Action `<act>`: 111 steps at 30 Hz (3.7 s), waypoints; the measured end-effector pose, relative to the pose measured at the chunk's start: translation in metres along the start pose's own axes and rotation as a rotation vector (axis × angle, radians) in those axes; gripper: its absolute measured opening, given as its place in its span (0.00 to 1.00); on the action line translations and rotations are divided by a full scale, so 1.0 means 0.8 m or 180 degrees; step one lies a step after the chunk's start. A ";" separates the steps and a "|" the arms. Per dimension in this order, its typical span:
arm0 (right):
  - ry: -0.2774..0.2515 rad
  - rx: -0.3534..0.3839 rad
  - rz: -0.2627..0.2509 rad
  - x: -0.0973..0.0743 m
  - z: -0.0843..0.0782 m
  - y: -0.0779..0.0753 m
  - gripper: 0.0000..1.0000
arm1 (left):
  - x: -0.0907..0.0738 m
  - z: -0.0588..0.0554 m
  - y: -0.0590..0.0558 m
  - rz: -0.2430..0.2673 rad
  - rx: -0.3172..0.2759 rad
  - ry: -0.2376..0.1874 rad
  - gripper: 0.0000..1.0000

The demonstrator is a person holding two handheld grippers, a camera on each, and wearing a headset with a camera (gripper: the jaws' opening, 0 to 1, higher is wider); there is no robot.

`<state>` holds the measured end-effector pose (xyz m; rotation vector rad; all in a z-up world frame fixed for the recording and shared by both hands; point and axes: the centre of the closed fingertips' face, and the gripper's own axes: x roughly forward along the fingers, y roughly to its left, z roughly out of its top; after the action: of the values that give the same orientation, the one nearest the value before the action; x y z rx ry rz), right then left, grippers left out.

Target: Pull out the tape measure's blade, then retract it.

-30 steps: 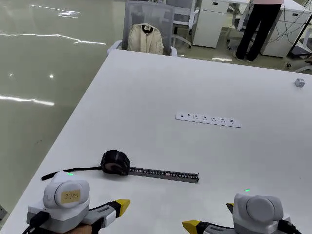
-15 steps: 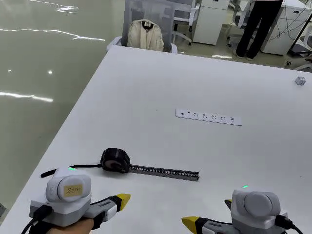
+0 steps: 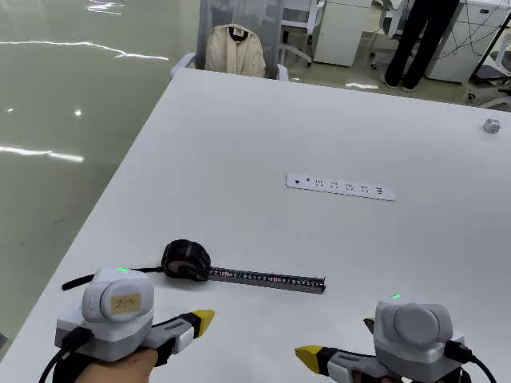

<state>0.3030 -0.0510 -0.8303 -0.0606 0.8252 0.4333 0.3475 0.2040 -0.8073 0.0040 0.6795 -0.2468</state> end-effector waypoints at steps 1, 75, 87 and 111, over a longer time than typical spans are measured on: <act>0.0002 -0.0002 0.0002 0.001 0.000 0.000 0.81 | 0.000 0.000 0.000 0.0005 0.0000 0.0002 0.93; 0.0299 -0.0246 0.0225 0.082 0.015 -0.044 0.77 | 0.098 0.014 0.007 0.0187 -0.0234 0.0120 0.86; 0.0352 -0.0276 0.0238 0.095 0.014 -0.050 0.76 | 0.111 0.016 0.013 0.0215 -0.0299 0.0119 0.84; 0.0468 -0.0332 0.0286 0.119 0.012 -0.063 0.75 | 0.138 0.019 0.017 0.0290 -0.0336 0.0106 0.80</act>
<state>0.3864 -0.0615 -0.8986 -0.1540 0.9522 0.5616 0.4425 0.1914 -0.8652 -0.0620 0.7229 -0.1233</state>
